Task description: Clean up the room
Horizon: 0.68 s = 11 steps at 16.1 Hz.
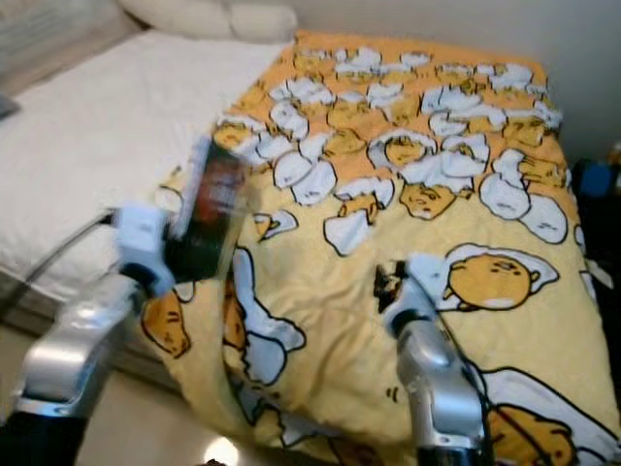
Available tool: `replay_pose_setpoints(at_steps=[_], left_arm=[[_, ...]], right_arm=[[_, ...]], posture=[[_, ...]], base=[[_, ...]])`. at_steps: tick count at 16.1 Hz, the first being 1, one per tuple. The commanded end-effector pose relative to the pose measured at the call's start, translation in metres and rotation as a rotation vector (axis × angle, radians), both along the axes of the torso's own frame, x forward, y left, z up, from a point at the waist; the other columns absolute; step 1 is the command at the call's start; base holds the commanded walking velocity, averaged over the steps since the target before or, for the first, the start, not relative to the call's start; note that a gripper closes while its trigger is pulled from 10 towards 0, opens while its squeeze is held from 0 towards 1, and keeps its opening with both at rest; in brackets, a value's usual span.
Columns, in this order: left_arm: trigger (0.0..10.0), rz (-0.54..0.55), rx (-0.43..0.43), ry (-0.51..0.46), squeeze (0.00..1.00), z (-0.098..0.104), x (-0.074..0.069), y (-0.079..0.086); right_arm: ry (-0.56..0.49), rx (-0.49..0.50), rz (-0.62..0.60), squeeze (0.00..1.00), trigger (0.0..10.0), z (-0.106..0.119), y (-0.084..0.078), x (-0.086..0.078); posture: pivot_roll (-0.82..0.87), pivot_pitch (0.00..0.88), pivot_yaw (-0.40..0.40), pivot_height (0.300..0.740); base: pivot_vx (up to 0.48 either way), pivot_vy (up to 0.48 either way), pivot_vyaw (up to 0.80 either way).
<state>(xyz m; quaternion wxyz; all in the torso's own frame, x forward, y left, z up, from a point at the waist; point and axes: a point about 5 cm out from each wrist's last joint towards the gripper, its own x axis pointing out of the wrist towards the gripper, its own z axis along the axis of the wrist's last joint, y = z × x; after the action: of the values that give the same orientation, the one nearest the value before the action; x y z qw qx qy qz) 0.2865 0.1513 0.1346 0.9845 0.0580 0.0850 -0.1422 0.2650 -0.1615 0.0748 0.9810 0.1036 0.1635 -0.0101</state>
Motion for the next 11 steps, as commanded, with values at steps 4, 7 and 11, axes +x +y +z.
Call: replay_pose_setpoints(at_steps=[4, 7, 11], left_arm=[[10.0, 0.042, 0.025, -0.032, 0.00, 0.0056, -0.0002, 0.0150], [10.0, 0.038, 0.030, -0.031, 0.00, 0.0053, -0.0001, 0.0150], [10.0, 0.040, 0.033, -0.034, 0.00, 0.0050, 0.0013, 0.0148]], right_arm=[[-0.019, 0.008, 0.000, 0.00, 10.0, 0.0026, 0.0067, -0.0005], [-0.019, 0.008, -0.003, 0.00, 10.0, 0.0025, 0.0065, -0.0007], [-0.007, 0.016, -0.008, 0.00, 10.0, 0.0010, 0.0061, 0.0006]], posture=[[-0.02, 0.000, 0.048, 0.740], [-0.02, 0.000, 0.050, 0.740], [-0.02, 0.000, 0.043, 0.740]], base=[[0.000, 0.480, 0.00], [0.000, 0.480, 0.00], [0.000, 0.480, -0.40]])
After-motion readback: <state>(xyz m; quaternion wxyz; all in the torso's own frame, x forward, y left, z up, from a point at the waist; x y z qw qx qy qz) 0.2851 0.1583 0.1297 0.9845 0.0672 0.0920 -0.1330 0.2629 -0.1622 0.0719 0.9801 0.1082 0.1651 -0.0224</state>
